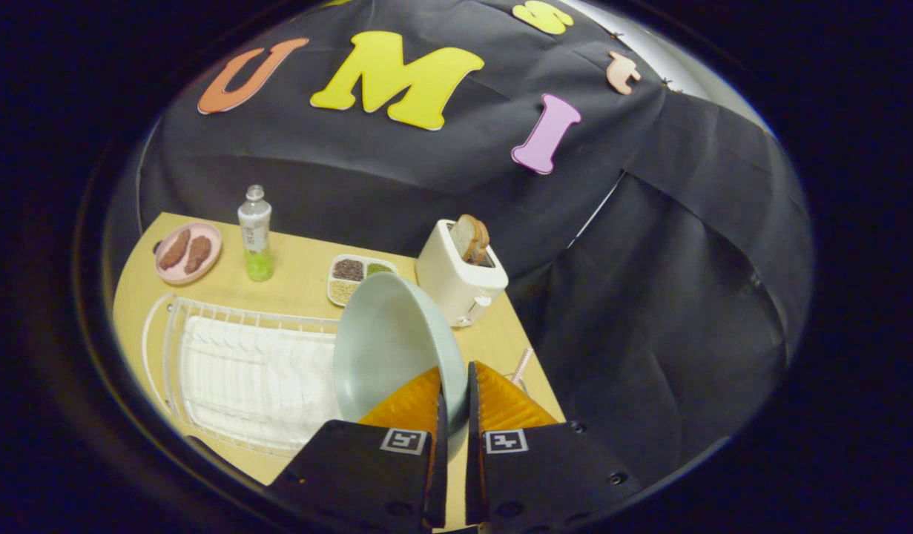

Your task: Take the plate from the dish rack, then take the spoon from the basket and place it into the plate.

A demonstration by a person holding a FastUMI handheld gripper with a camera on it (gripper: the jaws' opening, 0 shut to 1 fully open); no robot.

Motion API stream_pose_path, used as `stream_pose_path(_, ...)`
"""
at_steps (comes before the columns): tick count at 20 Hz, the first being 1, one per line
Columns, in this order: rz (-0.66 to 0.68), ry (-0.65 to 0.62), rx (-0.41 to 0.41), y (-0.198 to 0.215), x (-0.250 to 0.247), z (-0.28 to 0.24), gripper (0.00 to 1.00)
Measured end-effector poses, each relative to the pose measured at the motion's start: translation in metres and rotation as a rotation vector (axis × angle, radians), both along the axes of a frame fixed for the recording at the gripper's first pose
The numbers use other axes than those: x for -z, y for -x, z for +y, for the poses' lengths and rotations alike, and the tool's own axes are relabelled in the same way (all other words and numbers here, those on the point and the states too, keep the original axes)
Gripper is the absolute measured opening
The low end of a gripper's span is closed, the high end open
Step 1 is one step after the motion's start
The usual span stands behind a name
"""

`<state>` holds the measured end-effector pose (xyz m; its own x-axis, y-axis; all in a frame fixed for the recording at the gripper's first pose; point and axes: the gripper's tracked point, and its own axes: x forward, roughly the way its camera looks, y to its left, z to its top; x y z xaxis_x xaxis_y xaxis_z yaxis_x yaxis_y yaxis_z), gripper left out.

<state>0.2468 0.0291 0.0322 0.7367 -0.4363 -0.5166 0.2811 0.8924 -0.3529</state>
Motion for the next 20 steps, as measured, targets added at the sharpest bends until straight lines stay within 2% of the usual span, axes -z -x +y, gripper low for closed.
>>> stream_pose_path(3, -0.015, -0.16, -0.086, 0.034, 0.018, 0.011, 0.15)
stream_pose_path(6, 0.011, -0.324, -0.209, 0.074, 0.047, 0.033, 0.15)
stream_pose_path(11, 0.068, -0.528, -0.367, 0.137, 0.115, 0.049, 0.15)
stream_pose_path(14, 0.078, -0.608, -0.382, 0.157, 0.168, 0.042, 0.15)
stream_pose_path(18, 0.056, -0.578, -0.293, 0.157, 0.219, -0.002, 0.15)
stream_pose_path(20, 0.057, -0.61, -0.267, 0.153, 0.235, -0.011, 0.15)
